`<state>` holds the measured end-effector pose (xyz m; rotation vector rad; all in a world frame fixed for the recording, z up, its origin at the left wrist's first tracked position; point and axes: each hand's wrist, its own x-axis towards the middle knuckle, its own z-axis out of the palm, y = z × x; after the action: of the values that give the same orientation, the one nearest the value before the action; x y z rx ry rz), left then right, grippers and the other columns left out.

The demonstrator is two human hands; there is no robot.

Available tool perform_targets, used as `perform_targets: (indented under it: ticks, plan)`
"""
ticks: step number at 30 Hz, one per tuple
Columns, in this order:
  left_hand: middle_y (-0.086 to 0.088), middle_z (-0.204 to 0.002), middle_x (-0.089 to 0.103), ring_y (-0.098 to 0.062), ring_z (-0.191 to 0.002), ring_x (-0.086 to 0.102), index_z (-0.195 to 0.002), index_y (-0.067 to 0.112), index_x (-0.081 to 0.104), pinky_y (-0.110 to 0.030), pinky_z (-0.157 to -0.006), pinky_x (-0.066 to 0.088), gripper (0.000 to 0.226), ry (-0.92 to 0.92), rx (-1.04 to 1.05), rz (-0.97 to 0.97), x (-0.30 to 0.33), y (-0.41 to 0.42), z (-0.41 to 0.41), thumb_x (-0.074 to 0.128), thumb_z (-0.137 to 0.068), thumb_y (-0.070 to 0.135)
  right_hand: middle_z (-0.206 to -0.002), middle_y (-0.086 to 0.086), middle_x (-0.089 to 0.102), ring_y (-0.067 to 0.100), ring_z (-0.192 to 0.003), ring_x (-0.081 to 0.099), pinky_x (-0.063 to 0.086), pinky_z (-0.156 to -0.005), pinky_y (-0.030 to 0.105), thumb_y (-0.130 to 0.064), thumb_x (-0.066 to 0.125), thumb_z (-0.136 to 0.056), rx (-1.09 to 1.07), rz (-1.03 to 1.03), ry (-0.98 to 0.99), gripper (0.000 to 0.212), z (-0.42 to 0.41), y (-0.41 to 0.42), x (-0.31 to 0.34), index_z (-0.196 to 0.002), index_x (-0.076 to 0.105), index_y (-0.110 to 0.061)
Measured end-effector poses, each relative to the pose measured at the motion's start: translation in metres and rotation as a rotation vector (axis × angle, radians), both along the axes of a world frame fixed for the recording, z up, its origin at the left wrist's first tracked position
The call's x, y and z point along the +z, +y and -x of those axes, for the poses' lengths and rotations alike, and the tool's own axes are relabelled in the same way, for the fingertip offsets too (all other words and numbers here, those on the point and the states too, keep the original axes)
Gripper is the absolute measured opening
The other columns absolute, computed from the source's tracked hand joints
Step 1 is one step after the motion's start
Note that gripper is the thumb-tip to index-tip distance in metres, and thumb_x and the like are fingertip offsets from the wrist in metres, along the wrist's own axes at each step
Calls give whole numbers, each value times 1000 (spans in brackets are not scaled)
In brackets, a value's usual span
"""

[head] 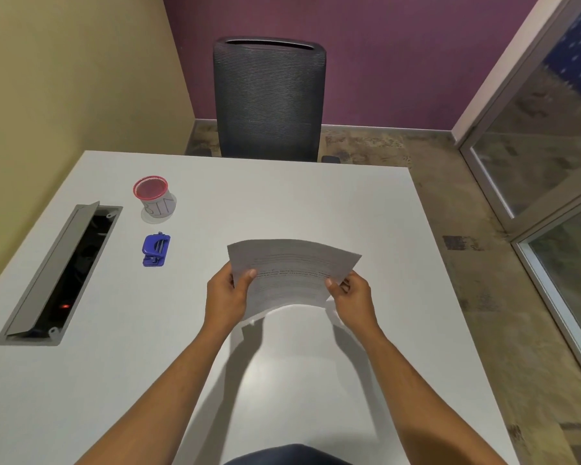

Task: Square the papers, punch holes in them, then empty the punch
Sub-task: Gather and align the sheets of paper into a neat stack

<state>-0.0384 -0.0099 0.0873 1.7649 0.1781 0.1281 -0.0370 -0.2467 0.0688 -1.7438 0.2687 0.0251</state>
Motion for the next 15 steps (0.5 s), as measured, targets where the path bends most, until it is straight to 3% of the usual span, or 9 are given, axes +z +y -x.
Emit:
perform_targets:
  ticks: [2, 4, 7, 10, 13, 15]
  plan:
    - [12, -95, 73, -11, -91, 68, -95, 41, 67, -35, -81, 55, 13, 12, 6, 68, 4, -1, -1, 66, -91, 28, -101, -11, 70, 8, -98, 66, 50, -83, 19, -7, 67, -89, -27, -35, -16, 24, 2, -4, -1, -108, 63, -21]
    - [10, -94, 75, -9, -88, 70, -94, 34, 69, -35, -79, 55, 9, 50, 32, 156, 8, -3, -2, 67, -90, 27, -117, -7, 62, 11, -113, 57, 47, -86, 24, -8, 71, -86, -86, -78, 29, 39, 7, -11, -6, -119, 56, -22]
    - [8, -95, 76, -12, -87, 71, -93, 33, 70, -35, -79, 56, 13, 93, 70, 293, 13, -7, -1, 64, -91, 21, -129, -10, 50, 7, -115, 50, 41, -81, 24, -15, 72, -87, -164, -338, 264, 60, 22, -24, -20, -137, 42, -30]
    - [3, -102, 76, -20, -95, 71, -96, 32, 71, -35, -80, 56, 16, 104, 89, 436, 16, -10, 1, 62, -93, 18, -127, 0, 61, 12, -101, 61, 45, -92, 36, -15, 67, -90, -107, -583, 386, 56, 38, -35, -43, -140, 42, -21]
    - [2, -100, 75, -21, -93, 70, -100, 26, 68, -29, -72, 53, 12, 136, 107, 525, 14, -16, 5, 63, -93, 18, -138, 10, 58, 27, -127, 56, 41, -108, 47, -6, 59, -93, 17, -820, 342, 50, 45, -34, -51, -141, 45, -13]
    - [1, -100, 76, -19, -92, 70, -102, 24, 67, -28, -72, 54, 12, 148, 120, 575, 12, -20, 8, 62, -93, 17, -136, 14, 59, 28, -127, 55, 46, -105, 44, -6, 60, -92, 9, -902, 297, 48, 43, -29, -48, -138, 48, -10]
